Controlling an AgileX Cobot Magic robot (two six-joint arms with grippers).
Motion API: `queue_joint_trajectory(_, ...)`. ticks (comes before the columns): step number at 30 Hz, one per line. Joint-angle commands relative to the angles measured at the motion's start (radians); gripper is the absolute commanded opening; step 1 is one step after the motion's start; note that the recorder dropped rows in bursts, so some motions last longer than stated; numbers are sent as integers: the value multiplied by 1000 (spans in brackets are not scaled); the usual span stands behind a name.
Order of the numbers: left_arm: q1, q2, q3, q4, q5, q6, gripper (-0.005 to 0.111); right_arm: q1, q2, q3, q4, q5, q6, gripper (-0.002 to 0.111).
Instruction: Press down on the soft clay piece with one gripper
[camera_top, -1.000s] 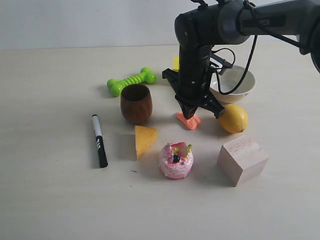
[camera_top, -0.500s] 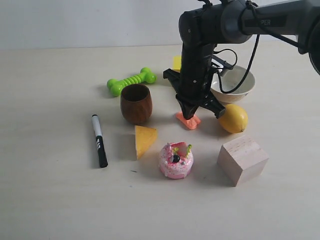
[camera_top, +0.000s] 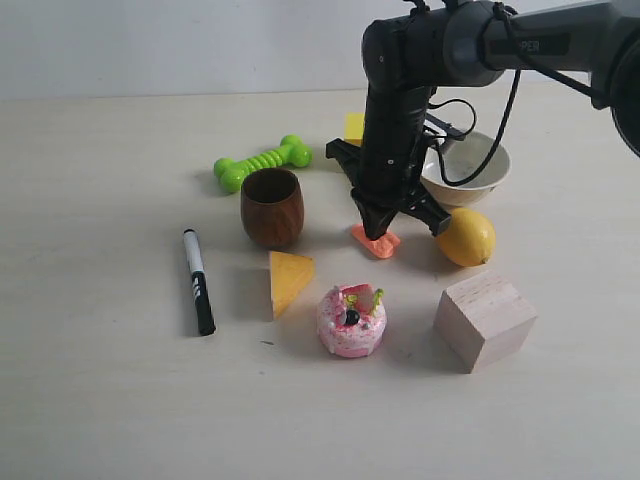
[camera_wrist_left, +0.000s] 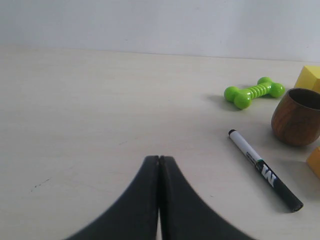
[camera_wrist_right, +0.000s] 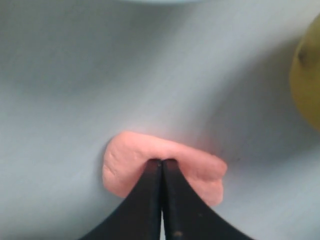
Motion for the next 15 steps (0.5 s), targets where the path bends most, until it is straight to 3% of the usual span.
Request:
queue_joint_trajectory(1, 4, -6, 3, -3, -4, 5, 0, 12, 135, 35, 101, -65, -12, 0)
queue_joint_trajectory(15, 4, -6, 3, -3, -4, 5, 0, 12, 143, 35, 127, -88, -53, 0)
